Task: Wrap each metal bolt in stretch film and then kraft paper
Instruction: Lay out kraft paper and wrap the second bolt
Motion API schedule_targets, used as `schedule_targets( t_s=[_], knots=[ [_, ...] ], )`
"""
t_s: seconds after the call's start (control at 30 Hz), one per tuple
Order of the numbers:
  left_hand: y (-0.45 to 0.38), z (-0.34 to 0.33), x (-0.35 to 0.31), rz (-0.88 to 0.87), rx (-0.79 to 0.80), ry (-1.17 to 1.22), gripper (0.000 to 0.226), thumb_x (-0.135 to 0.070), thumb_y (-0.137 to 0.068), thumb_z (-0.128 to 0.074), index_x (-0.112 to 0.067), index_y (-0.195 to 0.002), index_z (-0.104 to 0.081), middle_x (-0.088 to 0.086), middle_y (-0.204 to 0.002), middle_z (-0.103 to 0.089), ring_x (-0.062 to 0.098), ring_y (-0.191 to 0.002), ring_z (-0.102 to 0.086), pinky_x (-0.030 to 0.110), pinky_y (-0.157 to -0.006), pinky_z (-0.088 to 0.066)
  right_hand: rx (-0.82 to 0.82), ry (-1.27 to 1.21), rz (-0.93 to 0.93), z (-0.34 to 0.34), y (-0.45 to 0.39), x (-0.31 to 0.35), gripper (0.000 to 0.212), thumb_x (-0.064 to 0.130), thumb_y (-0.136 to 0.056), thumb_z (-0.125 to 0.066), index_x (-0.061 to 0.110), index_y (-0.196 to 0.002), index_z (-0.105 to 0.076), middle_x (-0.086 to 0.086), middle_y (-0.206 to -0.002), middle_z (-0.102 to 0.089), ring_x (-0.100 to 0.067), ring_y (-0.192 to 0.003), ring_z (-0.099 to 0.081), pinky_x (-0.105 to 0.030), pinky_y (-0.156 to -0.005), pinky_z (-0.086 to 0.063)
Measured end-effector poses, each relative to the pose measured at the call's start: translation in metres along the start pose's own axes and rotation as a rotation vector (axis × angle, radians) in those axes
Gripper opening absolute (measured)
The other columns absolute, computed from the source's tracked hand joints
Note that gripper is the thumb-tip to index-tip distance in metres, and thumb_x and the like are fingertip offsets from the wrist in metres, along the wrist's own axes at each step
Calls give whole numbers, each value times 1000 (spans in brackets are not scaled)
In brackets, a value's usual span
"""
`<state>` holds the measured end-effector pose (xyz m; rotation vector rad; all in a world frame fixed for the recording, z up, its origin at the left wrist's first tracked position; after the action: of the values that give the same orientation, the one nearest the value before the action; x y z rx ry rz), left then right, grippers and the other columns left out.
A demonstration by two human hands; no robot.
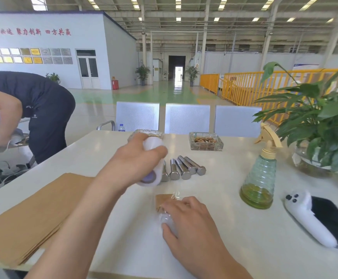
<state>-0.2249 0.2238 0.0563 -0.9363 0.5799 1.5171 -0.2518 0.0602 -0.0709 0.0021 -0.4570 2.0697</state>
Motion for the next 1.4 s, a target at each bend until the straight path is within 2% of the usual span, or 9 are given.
schedule_targets(
  t_s=[0.23, 0.43, 0.6, 0.77, 0.87, 0.97, 1.13, 1.23, 1.4],
  knots=[
    [-15, -81, -20, 19, 308, -71, 83, -60, -60, -55, -39, -138, -38, -11, -108, -61, 14, -98, -62, 31, -84, -51, 82, 119, 61, 4, 6, 2, 50, 37, -92, -39, 23, -137, -55, 7, -147, -52, -26, -140, -36, -44, -120, -23],
    [-27, -117, -10, 54, 411, -307, 72, -51, -81, -57, -35, -147, -35, 0, -146, -45, 21, -141, -35, 25, -91, -18, 133, 91, 43, 9, 11, 9, 49, 32, -95, -43, 27, -143, -49, 2, -166, -24, -27, -156, -9, -42, -124, -19],
    [-21, -125, -8, 1, 432, -374, 68, -44, -86, -57, -33, -148, -32, -3, -121, -46, 21, -118, -44, 22, -82, -28, 27, 168, -50, 1, 17, 27, 53, 48, -45, -91, 42, -96, -83, 5, -109, -79, -18, -104, -76, -25, -77, -62],
    [-19, -130, -8, -17, 418, -315, 63, -40, -90, -57, -27, -146, -33, 0, -119, -48, 21, -105, -50, 28, -79, -39, 70, 24, -177, 26, 30, 32, 41, 49, -82, -70, 33, -120, -73, -1, -124, -71, -21, -117, -67, -28, -82, -52],
    [-14, -134, -3, -13, 403, -288, 62, -40, -89, -59, -30, -144, -32, 0, -120, -44, 23, -104, -53, 29, -78, -42, -91, -78, -416, 57, 42, -10, 27, 53, -97, -39, 39, -113, -57, 7, -84, -55, -24, -87, -56, -32, -73, -41],
    [-10, -137, -2, 9, 380, -259, 65, -41, -87, -59, -35, -145, -29, 2, -126, -43, 28, -109, -60, 33, -77, -51, -247, -322, -583, 76, 36, -56, 23, 51, -96, -53, 50, -119, -52, 24, -100, -62, -12, -95, -61, -32, -84, -49],
    [-9, -136, -7, 108, 358, -133, 63, -36, -90, -55, -25, -148, -30, 12, -139, -45, 32, -108, -64, 40, -84, -58, 91, -639, -322, 56, 7, -59, 99, 39, -73, -73, 44, -158, -23, 13, -145, -47, -6, -132, -49, -23, -102, -44],
    [-10, -134, -8, 154, 365, -128, 61, -42, -98, -45, -19, -152, -29, 10, -135, -52, 22, -94, -59, 29, -62, -46, -86, -679, -383, 48, 1, -65, 96, 55, -59, -65, 45, -150, -38, 12, -132, -59, -10, -115, -63, -27, -94, -50],
    [-3, -121, 0, 208, 416, 49, 38, -44, -101, -36, -22, -125, -55, 5, -112, -69, 24, -101, -69, 35, -91, -54, -201, -531, -378, 36, 1, -68, 63, 34, -82, -68, 42, -141, -50, 11, -121, -59, -18, -109, -61, -33, -95, -48]
  ],
)
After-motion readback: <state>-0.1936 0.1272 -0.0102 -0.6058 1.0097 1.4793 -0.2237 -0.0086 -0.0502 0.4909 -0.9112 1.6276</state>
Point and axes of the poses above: each hand's wrist, its own y-axis away from the middle knuckle, its own z-axis out of the back of the hand, x = y × z, the point moved 1 cm from there along -y, towards the middle knuckle
